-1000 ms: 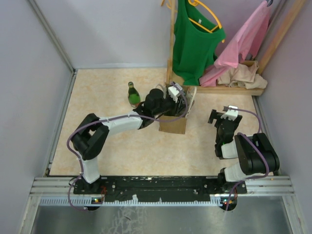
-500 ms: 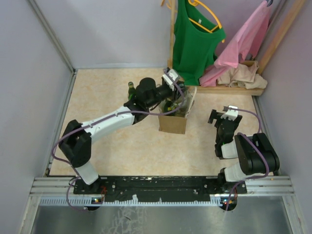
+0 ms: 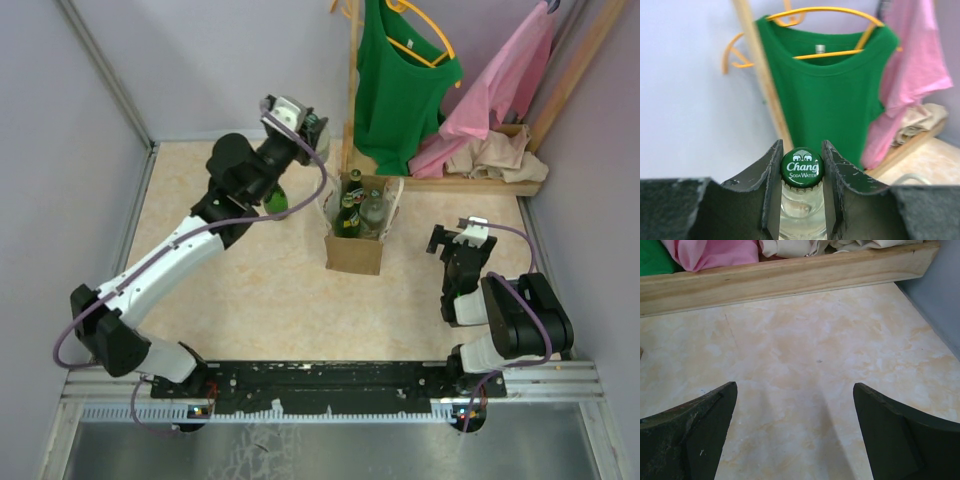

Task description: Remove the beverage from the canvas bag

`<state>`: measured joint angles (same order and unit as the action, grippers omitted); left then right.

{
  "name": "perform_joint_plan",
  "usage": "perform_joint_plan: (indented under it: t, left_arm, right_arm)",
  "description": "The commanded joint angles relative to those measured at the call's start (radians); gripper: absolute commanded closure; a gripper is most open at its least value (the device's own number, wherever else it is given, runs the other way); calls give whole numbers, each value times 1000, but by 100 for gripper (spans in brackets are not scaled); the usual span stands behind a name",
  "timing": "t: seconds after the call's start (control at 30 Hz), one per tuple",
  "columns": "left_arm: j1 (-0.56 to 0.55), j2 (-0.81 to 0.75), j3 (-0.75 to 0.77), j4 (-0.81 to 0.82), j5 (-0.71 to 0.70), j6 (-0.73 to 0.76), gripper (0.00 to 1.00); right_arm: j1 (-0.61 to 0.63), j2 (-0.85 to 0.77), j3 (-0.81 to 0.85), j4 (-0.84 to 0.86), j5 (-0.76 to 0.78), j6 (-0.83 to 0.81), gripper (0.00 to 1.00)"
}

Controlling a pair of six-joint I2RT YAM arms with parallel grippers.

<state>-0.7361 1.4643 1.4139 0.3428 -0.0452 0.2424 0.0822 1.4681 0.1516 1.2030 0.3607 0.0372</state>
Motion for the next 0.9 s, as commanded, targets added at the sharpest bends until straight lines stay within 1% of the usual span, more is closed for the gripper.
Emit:
perform_joint_plan:
  t: [0.0,0.17,0.3,0.37,0.47,0.57,0.73,0.87]
  left_arm:
    - [97,-136,2,75,-106,2,100]
    - [251,-211,-82,37,-178,-84,100]
    - [338,-234,-138,8,-237,-121,100]
    - [384,-248,-175,1,-232,-165,100]
    - [450,-274,-255,19,-186,-228,100]
    - [478,-278,-348,61,-187,-250,100]
    - [483,-267,-466,154,-190,-260,100]
    - [484,-227,-506,216,-198,-242,100]
  right_arm:
    - [-1,-17,20,46,5,3,1]
    - [-1,-17,20,46,4,3,1]
    - [-1,-17,20,46,4,3,1]
    - [-1,-17,19,46,3,3,1]
    - [-2,-17,19,46,3,2,1]
    - [-1,-17,20,46,3,2,1]
    - [-1,-17,20,46,3,2,1]
    - [-1,-17,20,46,3,3,1]
